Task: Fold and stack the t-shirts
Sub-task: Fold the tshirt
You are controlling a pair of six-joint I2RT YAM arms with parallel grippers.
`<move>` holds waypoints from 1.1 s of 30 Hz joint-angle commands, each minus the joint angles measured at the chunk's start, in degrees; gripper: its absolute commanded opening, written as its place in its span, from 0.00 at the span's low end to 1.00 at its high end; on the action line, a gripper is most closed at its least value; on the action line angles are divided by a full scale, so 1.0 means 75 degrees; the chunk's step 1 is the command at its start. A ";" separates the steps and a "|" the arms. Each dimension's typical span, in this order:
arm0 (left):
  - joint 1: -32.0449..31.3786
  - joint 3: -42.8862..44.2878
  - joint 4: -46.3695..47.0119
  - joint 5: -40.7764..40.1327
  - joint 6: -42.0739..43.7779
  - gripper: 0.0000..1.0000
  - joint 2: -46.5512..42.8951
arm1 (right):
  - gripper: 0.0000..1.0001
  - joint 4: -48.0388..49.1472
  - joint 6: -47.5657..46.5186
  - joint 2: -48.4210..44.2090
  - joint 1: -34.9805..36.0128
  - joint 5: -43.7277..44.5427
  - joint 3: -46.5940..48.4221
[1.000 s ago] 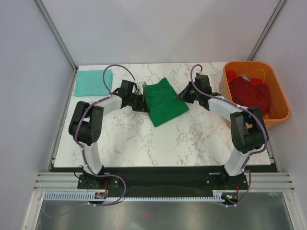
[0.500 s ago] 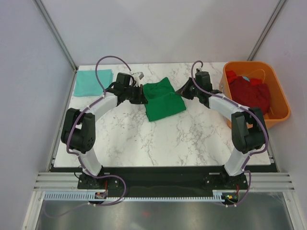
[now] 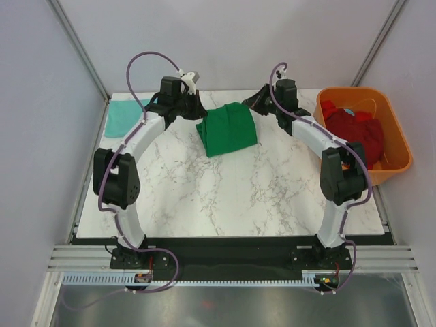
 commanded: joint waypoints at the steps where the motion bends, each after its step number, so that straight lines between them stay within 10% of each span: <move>1: 0.0237 0.0661 -0.0117 -0.0224 0.0066 0.02 0.0664 | 0.00 0.0766 0.0017 0.0784 -0.0063 -0.0590 0.0985; 25: 0.1082 0.3698 -0.0128 -0.0517 -0.0707 0.02 0.4192 | 0.07 0.1153 -0.0463 0.4981 -0.0274 -0.0909 0.4996; 33: 0.1152 0.3572 -0.0128 -0.0797 -0.0813 0.47 0.3760 | 0.42 0.0181 -0.1400 0.5182 -0.0578 -0.1295 0.5633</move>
